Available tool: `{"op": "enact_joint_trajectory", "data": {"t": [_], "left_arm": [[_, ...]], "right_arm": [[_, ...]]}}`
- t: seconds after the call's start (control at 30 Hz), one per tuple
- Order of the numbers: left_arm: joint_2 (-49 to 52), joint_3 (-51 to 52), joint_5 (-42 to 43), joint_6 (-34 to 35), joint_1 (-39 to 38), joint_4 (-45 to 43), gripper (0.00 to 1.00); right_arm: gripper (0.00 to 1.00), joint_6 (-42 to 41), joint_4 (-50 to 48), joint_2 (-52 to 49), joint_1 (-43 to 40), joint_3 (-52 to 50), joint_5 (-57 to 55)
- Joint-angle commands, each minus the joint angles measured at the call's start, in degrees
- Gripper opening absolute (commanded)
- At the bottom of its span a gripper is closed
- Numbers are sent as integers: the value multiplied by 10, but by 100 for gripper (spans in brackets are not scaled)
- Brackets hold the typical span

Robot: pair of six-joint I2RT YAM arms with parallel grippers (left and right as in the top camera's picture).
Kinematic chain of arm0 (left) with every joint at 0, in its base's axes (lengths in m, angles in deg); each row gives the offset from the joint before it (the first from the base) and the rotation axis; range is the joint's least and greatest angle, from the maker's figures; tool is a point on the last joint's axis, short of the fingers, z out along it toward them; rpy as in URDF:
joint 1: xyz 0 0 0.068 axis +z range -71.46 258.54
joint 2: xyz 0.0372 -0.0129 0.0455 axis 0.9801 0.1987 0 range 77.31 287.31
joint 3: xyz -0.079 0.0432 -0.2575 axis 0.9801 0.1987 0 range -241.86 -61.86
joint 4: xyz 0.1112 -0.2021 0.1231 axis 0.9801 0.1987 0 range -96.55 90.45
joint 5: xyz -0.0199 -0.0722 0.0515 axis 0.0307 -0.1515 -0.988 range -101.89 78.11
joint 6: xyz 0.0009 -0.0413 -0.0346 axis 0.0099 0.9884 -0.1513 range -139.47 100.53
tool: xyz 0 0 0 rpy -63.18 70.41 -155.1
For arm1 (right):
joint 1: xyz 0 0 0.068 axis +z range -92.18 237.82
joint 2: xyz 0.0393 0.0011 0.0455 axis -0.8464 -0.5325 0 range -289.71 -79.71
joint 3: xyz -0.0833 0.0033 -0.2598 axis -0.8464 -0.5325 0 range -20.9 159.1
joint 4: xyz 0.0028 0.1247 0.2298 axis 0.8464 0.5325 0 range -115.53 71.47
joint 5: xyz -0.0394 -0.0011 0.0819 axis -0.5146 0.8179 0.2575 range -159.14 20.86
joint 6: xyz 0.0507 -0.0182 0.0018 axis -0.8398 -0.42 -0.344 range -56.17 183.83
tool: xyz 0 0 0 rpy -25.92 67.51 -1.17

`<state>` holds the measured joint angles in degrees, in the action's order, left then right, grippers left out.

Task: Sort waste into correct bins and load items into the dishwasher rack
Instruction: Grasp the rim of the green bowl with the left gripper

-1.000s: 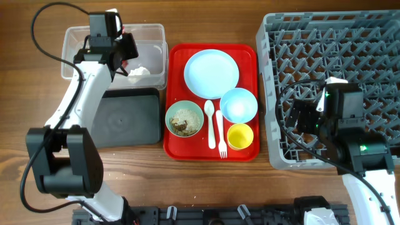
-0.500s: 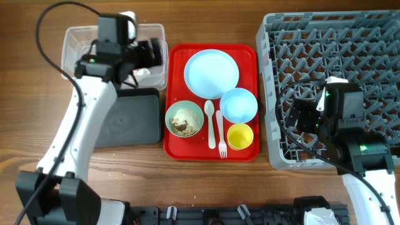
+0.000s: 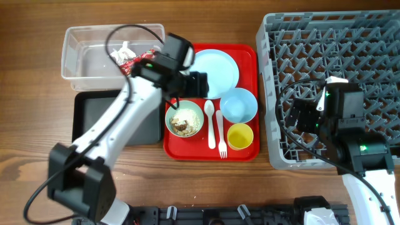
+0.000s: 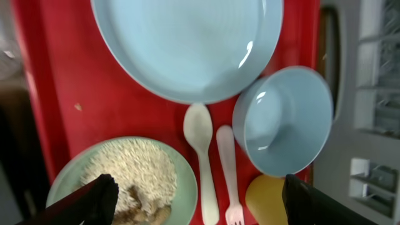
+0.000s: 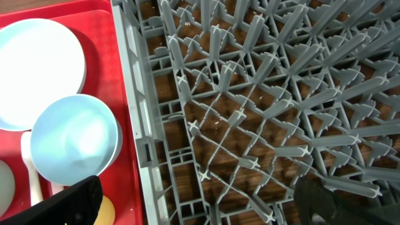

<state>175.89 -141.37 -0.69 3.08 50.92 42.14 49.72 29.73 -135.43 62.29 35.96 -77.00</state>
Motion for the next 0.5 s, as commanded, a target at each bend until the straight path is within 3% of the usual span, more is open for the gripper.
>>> {"op": "enact_joint_trajectory", "data": {"t": [0.0,0.13,0.3,0.4,0.47], "left_arm": [[45,-2,-36,40,-41,16,82],[91,-2,-36,50,-78,22,79],[144,-2,-38,50,-101,26,65],[156,-2,-39,49,-101,34,49],[156,-2,-45,50,-102,39,45]], "right_arm": [[100,-9,-2,1,2,13,-11],[100,-9,-1,0,2,13,-11],[100,-9,-1,1,2,13,-11],[100,-9,-1,1,2,13,-11],[100,-9,-1,1,2,13,-11]]}}
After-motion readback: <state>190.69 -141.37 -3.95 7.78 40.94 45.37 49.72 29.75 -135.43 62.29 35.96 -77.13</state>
